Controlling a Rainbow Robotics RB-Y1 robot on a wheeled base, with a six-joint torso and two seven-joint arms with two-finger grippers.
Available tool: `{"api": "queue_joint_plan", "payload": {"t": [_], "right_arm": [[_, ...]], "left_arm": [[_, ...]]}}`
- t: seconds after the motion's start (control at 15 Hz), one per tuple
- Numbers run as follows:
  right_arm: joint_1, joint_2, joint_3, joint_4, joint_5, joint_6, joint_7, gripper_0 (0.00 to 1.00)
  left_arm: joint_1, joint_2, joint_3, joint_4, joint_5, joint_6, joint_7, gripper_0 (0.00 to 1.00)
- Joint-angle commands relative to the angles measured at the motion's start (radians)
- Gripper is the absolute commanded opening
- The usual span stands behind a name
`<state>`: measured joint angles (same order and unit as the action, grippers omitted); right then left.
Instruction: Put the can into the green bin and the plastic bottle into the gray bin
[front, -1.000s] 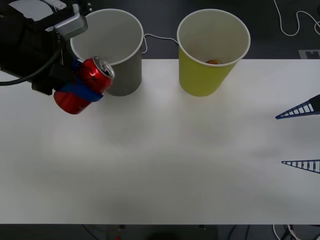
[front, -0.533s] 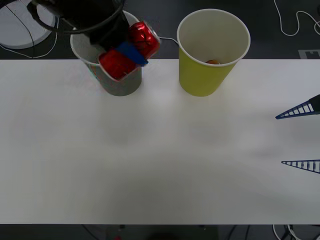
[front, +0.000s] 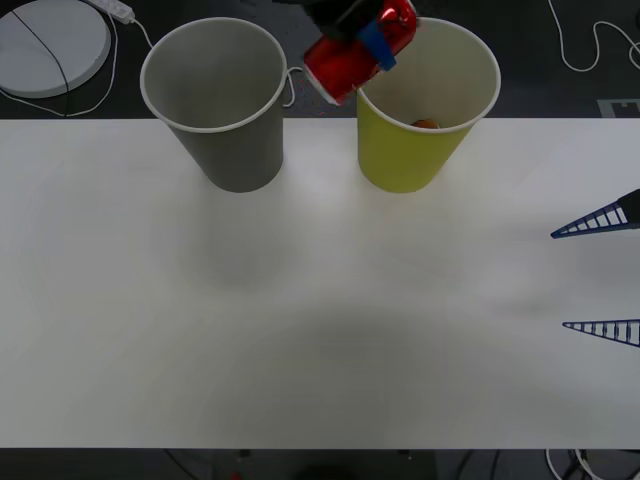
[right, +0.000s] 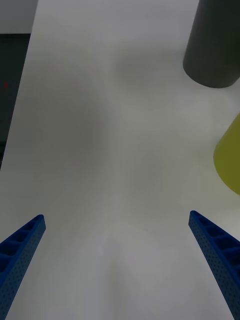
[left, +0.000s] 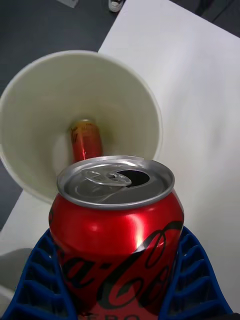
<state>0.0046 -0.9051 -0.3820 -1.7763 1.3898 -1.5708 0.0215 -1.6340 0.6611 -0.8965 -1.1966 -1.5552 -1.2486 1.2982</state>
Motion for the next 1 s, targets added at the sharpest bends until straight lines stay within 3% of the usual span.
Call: {"api": "queue_joint_plan", "payload": {"t": [0.07, 0.4, 0.73, 1.0], "right_arm": [[0.000, 0.000, 0.000, 0.000, 0.000, 0.000, 0.000, 1.00], [0.000, 0.000, 0.000, 0.000, 0.000, 0.000, 0.000, 1.00], [0.000, 0.000, 0.000, 0.000, 0.000, 0.000, 0.000, 1.00], [0.000, 0.000, 0.000, 0.000, 0.000, 0.000, 0.000, 1.00]], "left_arm": [[-0.058, -0.086, -0.021, 0.144, -0.008, 0.035, 0.001, 0.00], [-0.191, -0.244, -0.150, 0.391, -0.016, 0.150, 0.055, 0.00], [-0.202, -0.350, -0.159, 0.540, -0.031, 0.270, 0.055, 0.00], [-0.210, -0.386, -0.159, 0.589, -0.037, 0.299, 0.055, 0.00]]}}
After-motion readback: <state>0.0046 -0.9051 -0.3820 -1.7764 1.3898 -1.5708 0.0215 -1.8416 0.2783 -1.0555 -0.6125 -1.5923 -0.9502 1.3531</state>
